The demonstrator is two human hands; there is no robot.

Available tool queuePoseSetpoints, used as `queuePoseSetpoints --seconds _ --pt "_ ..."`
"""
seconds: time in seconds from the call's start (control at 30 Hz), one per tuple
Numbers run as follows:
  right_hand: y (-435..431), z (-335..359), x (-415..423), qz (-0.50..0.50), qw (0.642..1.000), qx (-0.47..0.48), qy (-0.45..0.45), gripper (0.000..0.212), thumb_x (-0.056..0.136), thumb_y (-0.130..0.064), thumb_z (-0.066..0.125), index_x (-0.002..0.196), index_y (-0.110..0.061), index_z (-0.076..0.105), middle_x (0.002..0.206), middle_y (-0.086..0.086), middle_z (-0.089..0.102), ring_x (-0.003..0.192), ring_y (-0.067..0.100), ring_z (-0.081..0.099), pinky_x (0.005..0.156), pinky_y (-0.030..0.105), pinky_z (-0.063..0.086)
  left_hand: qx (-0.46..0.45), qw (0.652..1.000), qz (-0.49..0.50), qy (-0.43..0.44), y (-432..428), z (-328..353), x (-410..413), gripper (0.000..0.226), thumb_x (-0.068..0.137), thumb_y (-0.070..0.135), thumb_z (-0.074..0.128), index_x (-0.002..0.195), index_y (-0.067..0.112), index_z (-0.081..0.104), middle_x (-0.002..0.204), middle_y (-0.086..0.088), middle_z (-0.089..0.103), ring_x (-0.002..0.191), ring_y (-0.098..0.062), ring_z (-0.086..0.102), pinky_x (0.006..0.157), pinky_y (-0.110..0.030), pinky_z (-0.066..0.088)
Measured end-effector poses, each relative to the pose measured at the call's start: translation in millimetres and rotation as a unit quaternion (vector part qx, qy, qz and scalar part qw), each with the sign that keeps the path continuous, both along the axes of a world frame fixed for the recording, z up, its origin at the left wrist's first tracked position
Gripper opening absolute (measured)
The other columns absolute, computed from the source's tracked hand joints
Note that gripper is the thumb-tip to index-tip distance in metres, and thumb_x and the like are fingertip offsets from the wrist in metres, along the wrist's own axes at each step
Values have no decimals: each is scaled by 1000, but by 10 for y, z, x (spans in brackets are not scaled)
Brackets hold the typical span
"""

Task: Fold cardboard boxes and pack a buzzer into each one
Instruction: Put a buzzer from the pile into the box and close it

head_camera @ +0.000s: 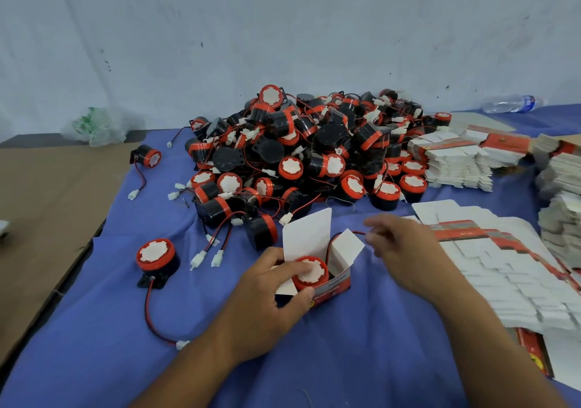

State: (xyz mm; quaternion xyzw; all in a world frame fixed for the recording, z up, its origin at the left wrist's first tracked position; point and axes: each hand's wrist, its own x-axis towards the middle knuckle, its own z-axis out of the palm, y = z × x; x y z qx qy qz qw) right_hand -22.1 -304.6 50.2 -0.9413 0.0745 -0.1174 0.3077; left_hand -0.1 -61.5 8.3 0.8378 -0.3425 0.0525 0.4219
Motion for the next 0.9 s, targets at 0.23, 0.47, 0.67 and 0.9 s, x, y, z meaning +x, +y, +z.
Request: queuePoseSetpoints --seconds 0.23,0.47,0.67,0.9 --pt "193 266 -237 69 977 92 -181 11 87 -19 74 86 -30 73 88 -15 70 77 3 65 67 8 45 20 999 -14 -21 -14 18 -28 40 88 44 57 122 24 67 116 23 46 107 7 51 84 -3 37" --pt "416 169 -244 64 947 221 -225 16 81 -42 66 95 -38 70 80 3 74 76 27 71 73 40 57 28 999 -22 -22 -42 20 -43 41 90 46 54 125 28 64 116 24 44 109 2 51 86 -7 40" --pt "292 86 -212 135 987 32 -84 21 94 -15 68 109 -28 72 82 -19 69 77 -8 63 68 4 44 23 999 -18 -26 -36 0 -29 40 91 48 54 124 26 65 115 23 45 106 2 52 86 -9 41" --pt "407 12 -169 133 965 -220 -53 17 97 -16 57 88 -16 72 89 -1 49 86 19 36 72 34 39 21 999 -12 -38 -52 -16 -23 37 91 48 56 121 27 66 114 17 47 106 0 53 87 -10 41"
